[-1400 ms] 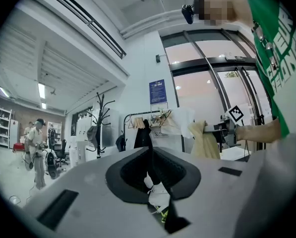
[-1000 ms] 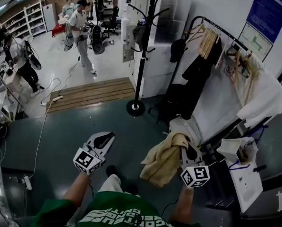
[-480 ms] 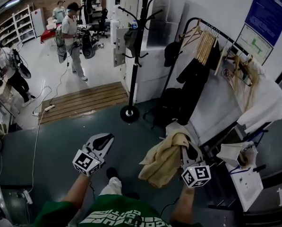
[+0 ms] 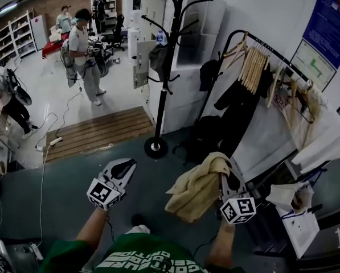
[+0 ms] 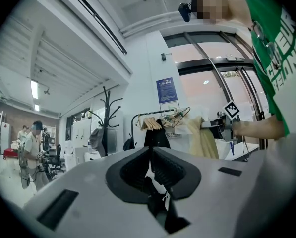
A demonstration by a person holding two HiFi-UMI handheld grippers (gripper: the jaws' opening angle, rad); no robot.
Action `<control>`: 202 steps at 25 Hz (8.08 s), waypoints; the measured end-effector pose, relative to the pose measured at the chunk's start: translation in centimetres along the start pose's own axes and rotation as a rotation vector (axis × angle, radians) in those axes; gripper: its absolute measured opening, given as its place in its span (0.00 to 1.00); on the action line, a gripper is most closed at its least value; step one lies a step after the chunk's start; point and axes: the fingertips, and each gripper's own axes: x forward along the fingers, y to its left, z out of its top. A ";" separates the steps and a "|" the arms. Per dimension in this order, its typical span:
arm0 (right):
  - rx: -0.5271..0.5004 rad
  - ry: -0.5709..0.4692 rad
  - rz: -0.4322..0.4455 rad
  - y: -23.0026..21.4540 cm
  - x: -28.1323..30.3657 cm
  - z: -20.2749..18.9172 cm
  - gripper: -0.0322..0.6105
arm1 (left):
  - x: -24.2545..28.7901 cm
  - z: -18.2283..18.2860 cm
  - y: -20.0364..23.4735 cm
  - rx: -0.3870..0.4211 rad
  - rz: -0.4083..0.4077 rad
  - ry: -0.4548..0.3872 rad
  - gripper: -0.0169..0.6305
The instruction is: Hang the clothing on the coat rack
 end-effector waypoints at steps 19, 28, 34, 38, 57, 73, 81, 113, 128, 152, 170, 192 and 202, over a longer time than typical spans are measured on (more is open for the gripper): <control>-0.013 -0.037 -0.051 2.4 11.3 2.0 0.11 | 0.3 -1.8 12.5 -0.011 -0.021 -0.014 0.08; -0.016 -0.039 -0.088 2.6 13.1 2.4 0.11 | 0.9 -2.1 14.9 -0.019 -0.029 -0.049 0.07; -0.014 -0.036 -0.109 2.6 14.7 3.0 0.11 | 1.5 -2.2 16.3 -0.033 -0.039 -0.056 0.07; -0.019 -0.036 -0.103 2.4 16.2 3.2 0.11 | 2.3 -2.4 17.5 -0.031 -0.030 -0.061 0.07; -0.012 -0.046 -0.093 -1.6 25.2 4.0 0.11 | 8.8 -2.8 24.6 -0.010 -0.006 -0.052 0.07; -0.002 -0.040 -0.046 -4.9 32.3 4.8 0.11 | 14.1 -2.8 28.4 -0.010 0.041 -0.044 0.07; -0.004 -0.044 -0.007 -6.7 34.7 5.7 0.11 | 17.4 -2.3 29.0 0.008 0.060 -0.041 0.07; -0.009 -0.052 0.019 -8.3 38.1 8.5 0.11 | 20.8 -4.2 29.0 -0.025 0.054 -0.054 0.07; -0.074 -0.210 0.097 -6.7 41.4 21.3 0.11 | 20.1 -3.3 30.9 -0.022 0.075 -0.083 0.07; -0.091 -0.171 0.092 -6.8 50.5 26.2 0.11 | 17.9 -4.1 34.0 -0.032 0.148 -0.065 0.07; -0.106 -0.099 0.072 -7.4 53.4 23.5 0.11 | 17.9 -4.5 34.8 -0.037 0.152 -0.047 0.07; -0.091 -0.167 0.158 -6.0 52.4 21.7 0.11 | 18.2 -5.0 32.9 -0.031 0.121 -0.021 0.07; -0.079 -0.183 0.195 -5.7 51.0 21.5 0.19 | 18.6 -4.7 32.4 -0.028 0.125 -0.024 0.07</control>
